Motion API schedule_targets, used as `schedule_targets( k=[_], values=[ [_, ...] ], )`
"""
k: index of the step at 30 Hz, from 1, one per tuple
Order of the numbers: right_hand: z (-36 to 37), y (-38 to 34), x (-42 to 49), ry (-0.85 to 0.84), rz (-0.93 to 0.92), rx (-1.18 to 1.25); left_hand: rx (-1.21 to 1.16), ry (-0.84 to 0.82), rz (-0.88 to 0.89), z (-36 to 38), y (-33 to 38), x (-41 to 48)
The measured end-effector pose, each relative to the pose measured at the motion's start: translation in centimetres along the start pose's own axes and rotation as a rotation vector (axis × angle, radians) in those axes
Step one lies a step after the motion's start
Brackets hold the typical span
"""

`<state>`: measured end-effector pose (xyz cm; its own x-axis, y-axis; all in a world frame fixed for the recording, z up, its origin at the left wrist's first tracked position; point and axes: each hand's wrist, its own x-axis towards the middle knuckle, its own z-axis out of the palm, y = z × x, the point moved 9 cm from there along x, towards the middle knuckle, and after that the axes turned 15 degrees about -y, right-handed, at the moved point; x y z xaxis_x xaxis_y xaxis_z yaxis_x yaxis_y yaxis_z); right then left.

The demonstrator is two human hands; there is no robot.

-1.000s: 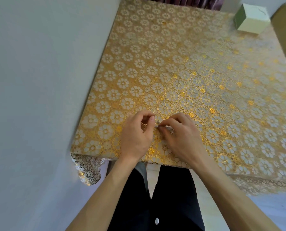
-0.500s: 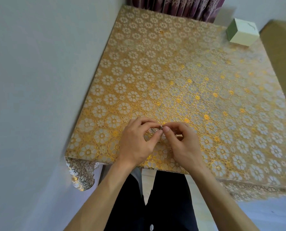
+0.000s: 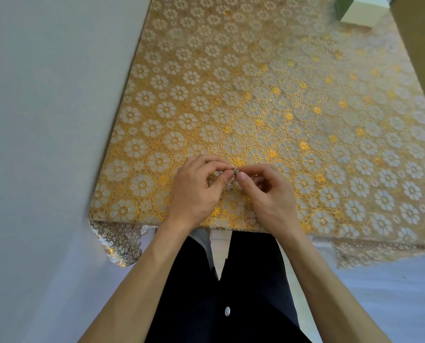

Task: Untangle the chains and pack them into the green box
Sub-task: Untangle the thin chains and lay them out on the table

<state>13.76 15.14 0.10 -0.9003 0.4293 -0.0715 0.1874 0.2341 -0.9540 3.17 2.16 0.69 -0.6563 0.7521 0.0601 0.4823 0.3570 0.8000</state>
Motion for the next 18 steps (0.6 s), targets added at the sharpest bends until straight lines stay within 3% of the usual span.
schedule_targets(
  k=[5, 18],
  values=[
    [-0.1, 0.1, 0.0, 0.007, -0.001, 0.028, 0.031, -0.007, 0.000, 0.1, 0.3, 0.0],
    [-0.6, 0.5, 0.1, 0.059, 0.010, 0.093, -0.189, 0.071, -0.100, -0.5, -1.0, -0.4]
  ],
)
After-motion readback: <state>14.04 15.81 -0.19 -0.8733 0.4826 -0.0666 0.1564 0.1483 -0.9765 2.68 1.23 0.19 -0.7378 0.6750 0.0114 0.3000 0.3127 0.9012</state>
